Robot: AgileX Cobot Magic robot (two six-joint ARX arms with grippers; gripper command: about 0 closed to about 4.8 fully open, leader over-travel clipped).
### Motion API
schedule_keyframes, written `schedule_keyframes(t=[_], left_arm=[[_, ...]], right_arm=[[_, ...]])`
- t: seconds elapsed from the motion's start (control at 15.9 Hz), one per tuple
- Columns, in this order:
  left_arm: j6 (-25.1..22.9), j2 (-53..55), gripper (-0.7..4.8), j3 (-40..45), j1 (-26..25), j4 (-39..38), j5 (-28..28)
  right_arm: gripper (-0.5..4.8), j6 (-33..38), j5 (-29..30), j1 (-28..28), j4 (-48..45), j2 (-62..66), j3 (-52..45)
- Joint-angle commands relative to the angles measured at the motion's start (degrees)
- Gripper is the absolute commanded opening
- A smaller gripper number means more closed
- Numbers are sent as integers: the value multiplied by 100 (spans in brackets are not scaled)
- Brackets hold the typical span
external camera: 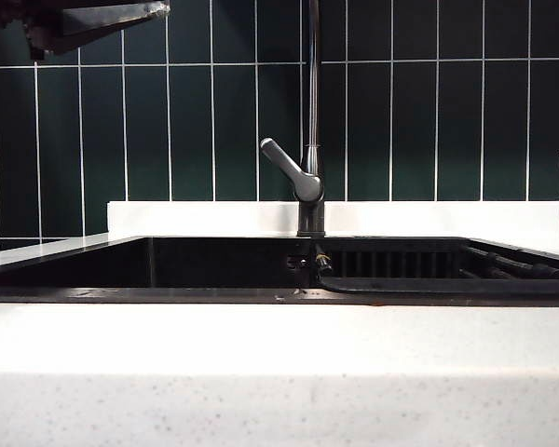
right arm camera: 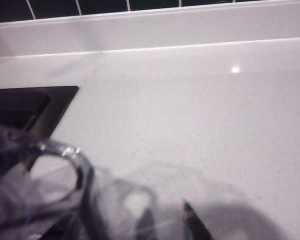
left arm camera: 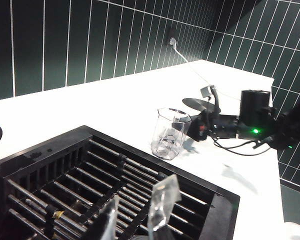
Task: Pick up the mug next to the sink, go to the faucet to get some water, pour the water into the sink, and finally put the mug back to its place.
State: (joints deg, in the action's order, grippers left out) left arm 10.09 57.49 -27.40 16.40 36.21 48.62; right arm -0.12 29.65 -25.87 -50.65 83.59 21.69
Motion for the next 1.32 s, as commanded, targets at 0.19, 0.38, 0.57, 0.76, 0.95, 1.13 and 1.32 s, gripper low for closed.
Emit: schedule_keyframes(t=[0.19, 0.38, 0.57, 0.76, 0.95, 1.13, 1.32], left_arm=[[-179, -7, 115, -37, 4, 68, 7], [-426, -4, 479, -37, 4, -9, -409], [-468, 39, 479, -39, 2, -33, -566], [-514, 437, 479, -116, 2, -61, -498], [-544, 1064, 479, -485, 2, 33, -422], [-726, 1506, 479, -933, -2, 101, -372], [-813, 2229, 459, -1572, -105, 103, -208]], right_arm=[[256, -50, 142, 2, -109, 245, 356], [256, -142, 205, 2, -92, 260, 363], [251, -164, 223, 2, -92, 262, 363], [220, -164, 223, 2, -76, 354, 363], [113, -162, 223, 4, -59, 533, 363], [-3, -164, 221, 2, -61, 555, 363], [-4, -50, 271, 4, -68, 555, 363]])
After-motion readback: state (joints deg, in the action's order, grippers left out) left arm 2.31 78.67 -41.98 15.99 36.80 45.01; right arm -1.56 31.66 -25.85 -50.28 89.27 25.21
